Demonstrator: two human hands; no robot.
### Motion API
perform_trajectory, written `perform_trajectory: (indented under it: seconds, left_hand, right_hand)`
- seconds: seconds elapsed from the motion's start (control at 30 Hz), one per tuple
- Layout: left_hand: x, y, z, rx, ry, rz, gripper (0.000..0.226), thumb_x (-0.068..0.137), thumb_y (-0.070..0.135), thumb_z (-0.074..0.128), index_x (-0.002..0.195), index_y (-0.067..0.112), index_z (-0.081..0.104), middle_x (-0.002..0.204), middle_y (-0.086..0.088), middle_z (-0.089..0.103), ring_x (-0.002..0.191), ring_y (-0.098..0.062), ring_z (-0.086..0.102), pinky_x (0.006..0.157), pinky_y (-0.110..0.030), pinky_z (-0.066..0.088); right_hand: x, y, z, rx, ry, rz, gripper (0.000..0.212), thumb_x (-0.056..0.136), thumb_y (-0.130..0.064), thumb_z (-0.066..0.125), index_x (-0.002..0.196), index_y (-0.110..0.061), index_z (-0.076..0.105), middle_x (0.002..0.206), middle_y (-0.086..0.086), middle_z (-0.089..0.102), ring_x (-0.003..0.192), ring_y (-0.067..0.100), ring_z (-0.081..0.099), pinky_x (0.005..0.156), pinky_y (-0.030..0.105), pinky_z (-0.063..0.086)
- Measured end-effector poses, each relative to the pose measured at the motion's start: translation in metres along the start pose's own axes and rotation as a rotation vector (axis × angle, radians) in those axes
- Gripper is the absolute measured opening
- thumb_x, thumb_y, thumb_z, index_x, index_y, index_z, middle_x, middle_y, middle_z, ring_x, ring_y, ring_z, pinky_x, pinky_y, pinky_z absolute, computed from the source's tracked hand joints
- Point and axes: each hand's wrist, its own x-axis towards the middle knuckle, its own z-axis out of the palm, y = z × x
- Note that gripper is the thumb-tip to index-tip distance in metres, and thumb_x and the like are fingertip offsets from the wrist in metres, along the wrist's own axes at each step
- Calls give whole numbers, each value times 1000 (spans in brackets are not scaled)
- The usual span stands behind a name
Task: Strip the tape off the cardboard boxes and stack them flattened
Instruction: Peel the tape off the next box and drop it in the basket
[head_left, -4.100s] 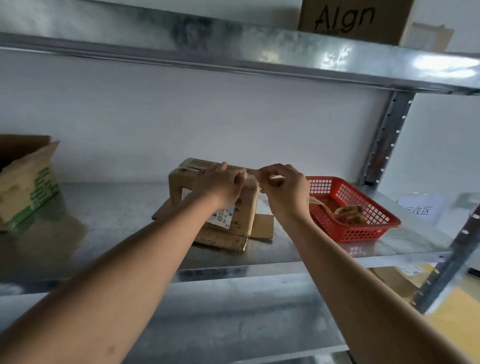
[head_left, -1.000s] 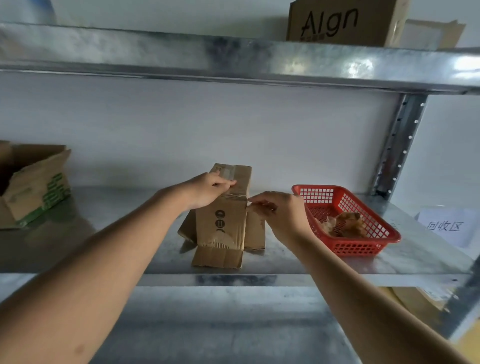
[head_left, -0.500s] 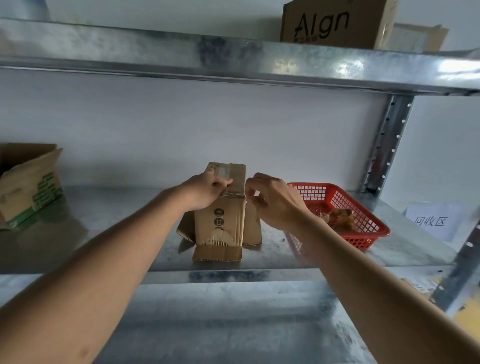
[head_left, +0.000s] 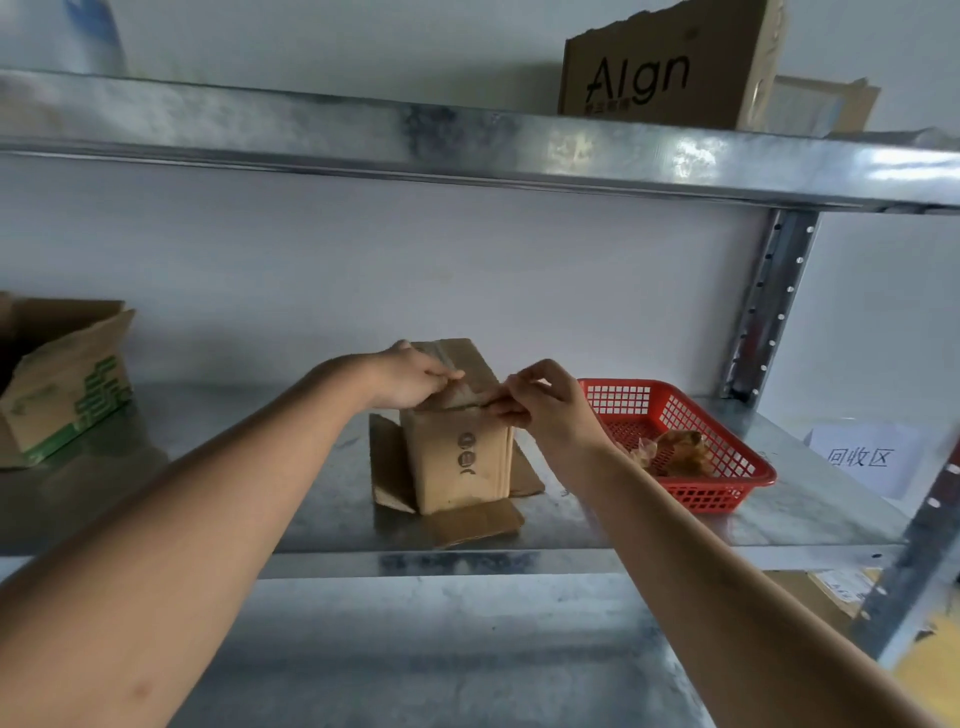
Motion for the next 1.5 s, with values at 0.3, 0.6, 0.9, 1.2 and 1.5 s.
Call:
perform_trajectory:
  seconds: [0.3,0.6,0.9,1.2,1.5]
  left_hand:
    - [3,-14,17,32,29,346,41,111,23,41,138,50,57,164,24,27,156,-10,18,128,-41,13]
    - [16,0,31,62,63,256,51,111,20,25,137,51,57,164,8,38,148,-20,38,101,-31,33]
    - [31,4,42,-84,111,237,45,112,23,31,130,49,64,158,9,46,136,-22,50,102,-36,42]
    - [32,3,48,-126,132,263,41,113,25,33,114,51,65,133,13,63,124,-17,57,95,-33,47]
    - [30,5,48,-30,129,243,47,111,19,28,138,43,58,162,7,40,146,-21,41,98,-29,33]
  right_hand:
    - [18,15,-11,-63,65,-31,9,103,-11,61,97,-7,56,78,6,62,67,16,59,64,33,52]
    - [1,-9,-11,-164,-119,-315,4,96,-1,65,97,0,61,79,10,67,68,23,64,66,36,57]
    - [3,-1,-44,-610,107,-173,8,89,-22,80,93,-26,75,87,-5,76,80,8,71,73,28,56]
    - [9,8,-21,-864,45,-261,21,91,-41,73,112,-41,78,104,-14,70,80,9,67,69,27,48]
    - [5,-6,-9,-1064,24,-446,11,85,-32,84,95,-28,84,88,-8,71,80,12,64,69,26,49]
